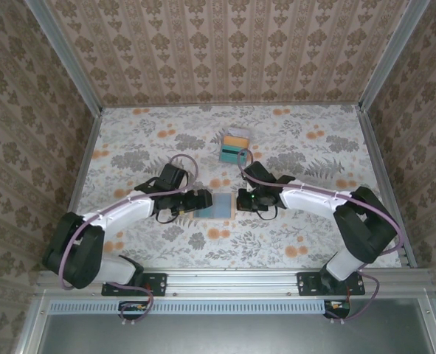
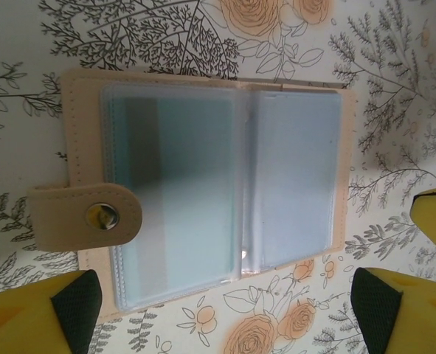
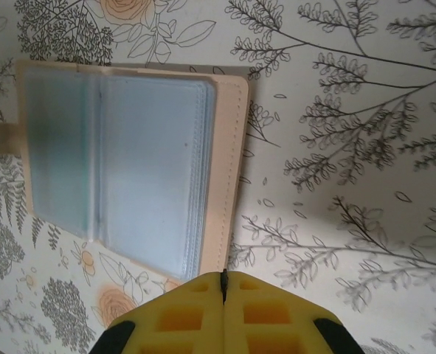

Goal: Take the credit cards out of the card holder

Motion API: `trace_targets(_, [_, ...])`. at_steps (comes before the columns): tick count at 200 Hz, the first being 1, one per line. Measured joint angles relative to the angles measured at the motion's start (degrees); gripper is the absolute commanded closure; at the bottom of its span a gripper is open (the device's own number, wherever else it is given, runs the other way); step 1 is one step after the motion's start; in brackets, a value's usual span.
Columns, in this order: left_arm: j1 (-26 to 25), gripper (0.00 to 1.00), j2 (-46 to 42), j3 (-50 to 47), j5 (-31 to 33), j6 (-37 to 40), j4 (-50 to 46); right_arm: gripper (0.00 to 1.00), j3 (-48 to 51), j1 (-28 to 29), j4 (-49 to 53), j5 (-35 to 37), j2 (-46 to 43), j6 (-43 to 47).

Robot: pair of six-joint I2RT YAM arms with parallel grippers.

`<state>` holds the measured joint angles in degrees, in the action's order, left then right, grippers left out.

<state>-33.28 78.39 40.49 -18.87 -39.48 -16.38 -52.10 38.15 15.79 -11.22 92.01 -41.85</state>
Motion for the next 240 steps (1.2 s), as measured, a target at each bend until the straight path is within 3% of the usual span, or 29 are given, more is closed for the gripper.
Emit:
trace_targets(20, [-0.3,0.08,1.0,0.0,0.0,0.0,0.3,0.95,0.1,0.1,-2.8,0.0,1.9,-1.8])
trace_targets(93, [-0.4,0.07,1.4,0.0,0.0,0.0,0.8,0.94,-0.6,0.3,-5.4,-0.2,7.7,-3.4])
trace_targets(240, [-0.5,0.08,5.3,0.0,-1.2,0.0,3.3,0.92,-1.6,1.0,-5.3,-0.2,9.0,-3.4])
